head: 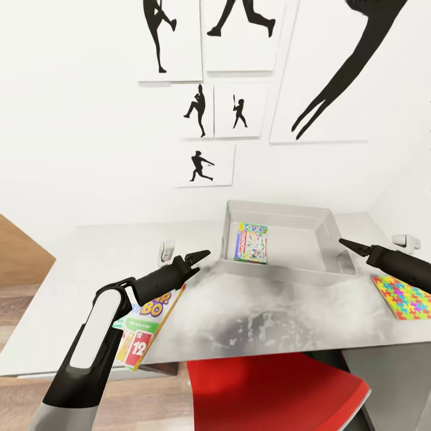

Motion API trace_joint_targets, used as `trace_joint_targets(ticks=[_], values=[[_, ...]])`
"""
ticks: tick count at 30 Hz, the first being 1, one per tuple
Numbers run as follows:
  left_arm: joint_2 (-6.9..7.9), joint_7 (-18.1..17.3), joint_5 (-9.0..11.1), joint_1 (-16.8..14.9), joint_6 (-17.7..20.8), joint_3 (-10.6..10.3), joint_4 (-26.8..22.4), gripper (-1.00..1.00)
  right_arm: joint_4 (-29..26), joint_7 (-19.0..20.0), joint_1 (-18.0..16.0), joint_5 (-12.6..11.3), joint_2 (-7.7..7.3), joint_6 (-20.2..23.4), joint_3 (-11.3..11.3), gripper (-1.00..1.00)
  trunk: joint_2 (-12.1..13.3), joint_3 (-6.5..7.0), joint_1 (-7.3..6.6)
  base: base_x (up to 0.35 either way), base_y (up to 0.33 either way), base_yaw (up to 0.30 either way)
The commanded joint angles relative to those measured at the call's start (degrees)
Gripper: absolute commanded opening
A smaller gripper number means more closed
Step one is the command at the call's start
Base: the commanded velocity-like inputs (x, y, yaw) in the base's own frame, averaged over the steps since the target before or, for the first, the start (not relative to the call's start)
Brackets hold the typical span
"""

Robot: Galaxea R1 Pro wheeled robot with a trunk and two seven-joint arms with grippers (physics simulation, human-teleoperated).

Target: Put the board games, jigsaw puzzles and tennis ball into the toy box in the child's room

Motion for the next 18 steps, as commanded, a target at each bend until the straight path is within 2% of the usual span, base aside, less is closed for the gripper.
trace_joint_targets(ticks=[1,18], values=[[-0.02,0.58,0.59,-0.04,0.17,0.03,-0.05,1.0,0.0,-0.08,-0.05,-0.37,-0.01,0.48,-0.05,1.0,-0.1,0.01,0.04,0.0,0.0,0.0],[-0.02,0.29,0.66,0.14,0.19,0.07,-0.09,1.0,0.0,-0.05,1.14,-0.37,-0.13,0.48,-0.22,1.0,-0.1,1.59,0.04,0.0,0.0,0.0]])
